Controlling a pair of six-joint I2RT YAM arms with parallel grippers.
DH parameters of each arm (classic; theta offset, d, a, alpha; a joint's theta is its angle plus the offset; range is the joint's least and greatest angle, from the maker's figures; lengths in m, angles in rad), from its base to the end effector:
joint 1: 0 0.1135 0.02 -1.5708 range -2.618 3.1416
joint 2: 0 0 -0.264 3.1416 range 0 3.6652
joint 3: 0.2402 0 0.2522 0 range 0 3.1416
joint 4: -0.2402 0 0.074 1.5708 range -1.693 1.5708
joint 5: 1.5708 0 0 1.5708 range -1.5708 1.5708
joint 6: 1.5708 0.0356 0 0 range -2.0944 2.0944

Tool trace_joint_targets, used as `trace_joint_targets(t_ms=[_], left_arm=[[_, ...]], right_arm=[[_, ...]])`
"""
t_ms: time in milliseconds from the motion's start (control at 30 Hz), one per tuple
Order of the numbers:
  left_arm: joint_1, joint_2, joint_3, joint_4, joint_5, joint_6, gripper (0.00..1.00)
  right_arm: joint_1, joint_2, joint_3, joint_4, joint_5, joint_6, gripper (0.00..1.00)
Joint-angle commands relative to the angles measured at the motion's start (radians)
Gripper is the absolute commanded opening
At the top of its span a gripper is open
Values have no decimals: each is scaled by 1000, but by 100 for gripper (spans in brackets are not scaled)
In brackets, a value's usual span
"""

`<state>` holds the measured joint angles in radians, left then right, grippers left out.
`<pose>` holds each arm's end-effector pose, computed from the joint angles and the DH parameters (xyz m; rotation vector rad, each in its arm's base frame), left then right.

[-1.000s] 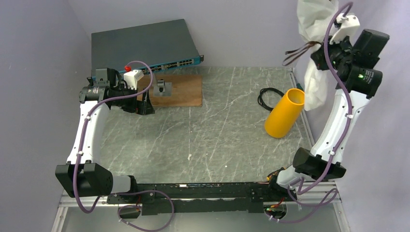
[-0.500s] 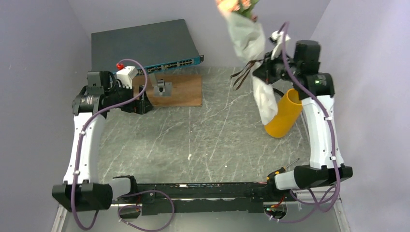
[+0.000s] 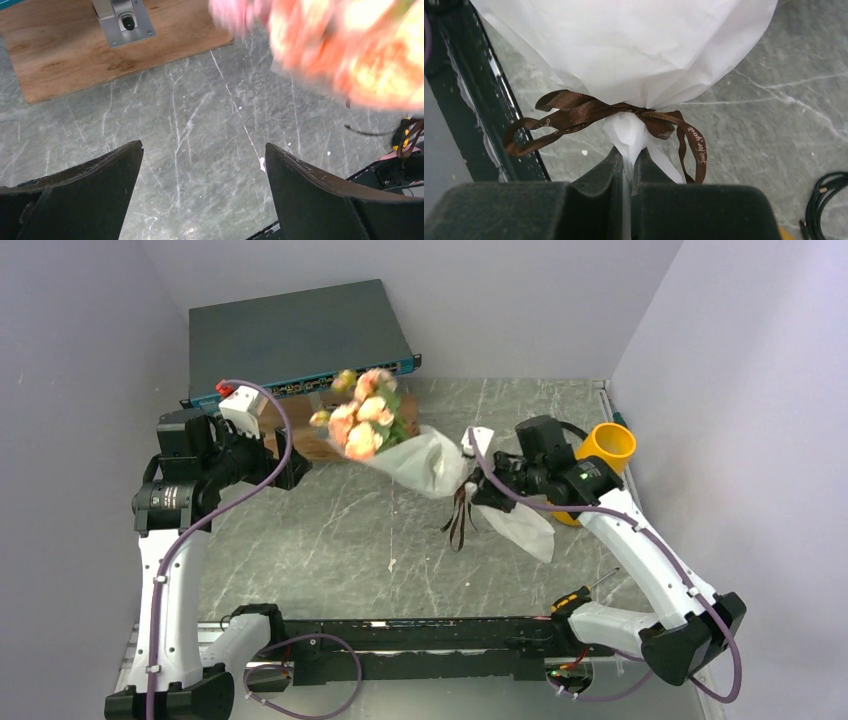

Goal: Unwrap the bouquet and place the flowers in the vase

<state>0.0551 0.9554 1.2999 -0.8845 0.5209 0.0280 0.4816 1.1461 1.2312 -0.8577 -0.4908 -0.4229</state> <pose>0.1686 -0.0084 0.4143 0.2812 2.0505 -0.4968 0.1922 0.1194 0.3611 -1.2198 1.9566 0.6024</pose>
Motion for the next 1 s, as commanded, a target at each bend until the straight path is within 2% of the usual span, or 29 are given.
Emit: trace_joint_targets(t_ms=[0,233,433,567,800,867,967], left_arm=[[-4,-12,43,17,-13,-52,99],[-3,-25,59,-28,132,-2,99],[-3,-40,5,-40,242,58,99],[-4,-44,-28,-60,283,147,99],[-4,-41,-106,-143,406,395,99],[-6,-48,-164,-159,442,473,99],[-13,-65,-249,-162,498,579,92]], right_arm=[[78,-16,-67,123,37,-130,0],[138,64,-188,227,117,-149,0],[152,186,-203,389,164,-65,0],[164,263,-182,492,192,39,0],[241,344,-213,557,202,153,0],[244,371,-223,551,179,184,21],[236,372,-221,504,183,221,58]])
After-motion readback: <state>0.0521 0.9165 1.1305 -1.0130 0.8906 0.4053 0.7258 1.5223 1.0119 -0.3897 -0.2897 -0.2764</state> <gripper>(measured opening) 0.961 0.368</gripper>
